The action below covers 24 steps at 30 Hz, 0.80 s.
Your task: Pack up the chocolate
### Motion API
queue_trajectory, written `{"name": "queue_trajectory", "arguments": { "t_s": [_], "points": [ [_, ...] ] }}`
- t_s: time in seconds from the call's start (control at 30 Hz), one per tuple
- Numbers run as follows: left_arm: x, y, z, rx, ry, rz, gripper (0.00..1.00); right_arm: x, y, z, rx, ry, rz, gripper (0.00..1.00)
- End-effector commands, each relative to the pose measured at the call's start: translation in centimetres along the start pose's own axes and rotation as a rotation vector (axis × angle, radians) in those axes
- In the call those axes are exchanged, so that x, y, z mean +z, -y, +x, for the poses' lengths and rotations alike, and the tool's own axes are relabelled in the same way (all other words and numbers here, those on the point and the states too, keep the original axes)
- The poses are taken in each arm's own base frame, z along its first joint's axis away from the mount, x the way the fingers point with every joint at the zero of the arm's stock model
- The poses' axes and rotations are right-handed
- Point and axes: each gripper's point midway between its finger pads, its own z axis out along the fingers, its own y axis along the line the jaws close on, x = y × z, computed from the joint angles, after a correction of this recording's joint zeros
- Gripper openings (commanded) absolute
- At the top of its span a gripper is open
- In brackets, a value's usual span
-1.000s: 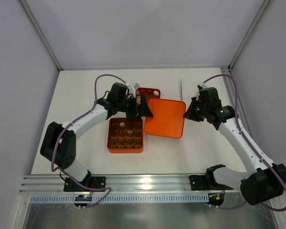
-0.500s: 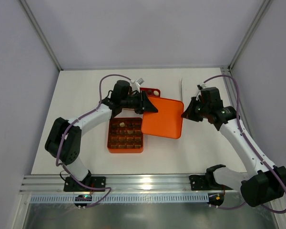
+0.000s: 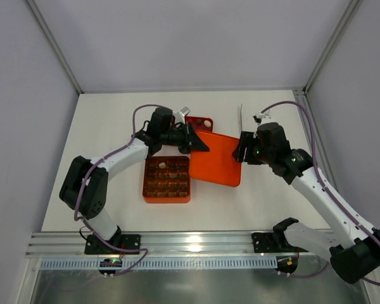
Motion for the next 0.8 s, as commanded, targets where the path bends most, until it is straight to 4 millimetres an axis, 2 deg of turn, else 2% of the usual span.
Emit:
{"name": "queue_trajectory", "arguments": {
  "t_s": [0.0,0.07,0.1,0.17,0.2,0.27,0.3,0.4,0.43,0.53,0.77],
  "points": [
    [-1.6,1.3,-0.2,-0.095,0.002,-0.029,0.00,-3.3,-1.3,-2.8,-0.162,0.204,0.056,0.63],
    [-2.1,0.2,0.2,-0.182,-0.028,-0.069,0.00,-4.7,-3.1,-2.4,-0.230,0.241,0.008,0.64],
    [-2.3,0.0,0.2,-0.222,-0.030,-0.075,0.00,-5.2,-4.8,-1.1,-0.304,0.239,-0.035,0.64],
    [-2.6,-0.1,0.5,-0.263,-0.040,-0.080,0.00,-6.2,-5.5,-0.5,-0.372,0.276,-0.028,0.64],
    [-3.0,0.0,0.6,-0.284,-0.046,-0.079,0.00,-6.6,-6.9,1.1,-0.443,0.263,-0.073,0.64],
    [-3.3,0.0,1.0,-0.307,-0.057,-0.091,0.00,-7.1,-7.2,1.7,-0.498,0.278,-0.051,0.64],
    [-3.4,0.0,1.1,-0.319,-0.056,-0.095,0.00,-7.8,-8.8,3.1,-0.568,0.265,-0.103,0.64],
    [-3.6,-0.2,1.7,-0.357,-0.069,-0.099,0.00,-8.0,-9.4,4.2,-0.702,0.277,-0.046,0.64],
    [-3.7,-0.3,2.0,-0.370,-0.074,-0.100,0.00,-8.4,-10.2,5.1,-0.776,0.279,-0.059,0.64],
    [-4.0,-0.3,2.6,-0.390,-0.084,-0.103,0.00,-8.2,-10.7,5.8,-0.891,0.282,-0.002,0.65],
    [-5.2,-0.4,4.2,-0.398,-0.089,-0.114,0.00,-7.5,-11.5,5.7,-1.059,0.307,0.057,0.70]
  ]
}}
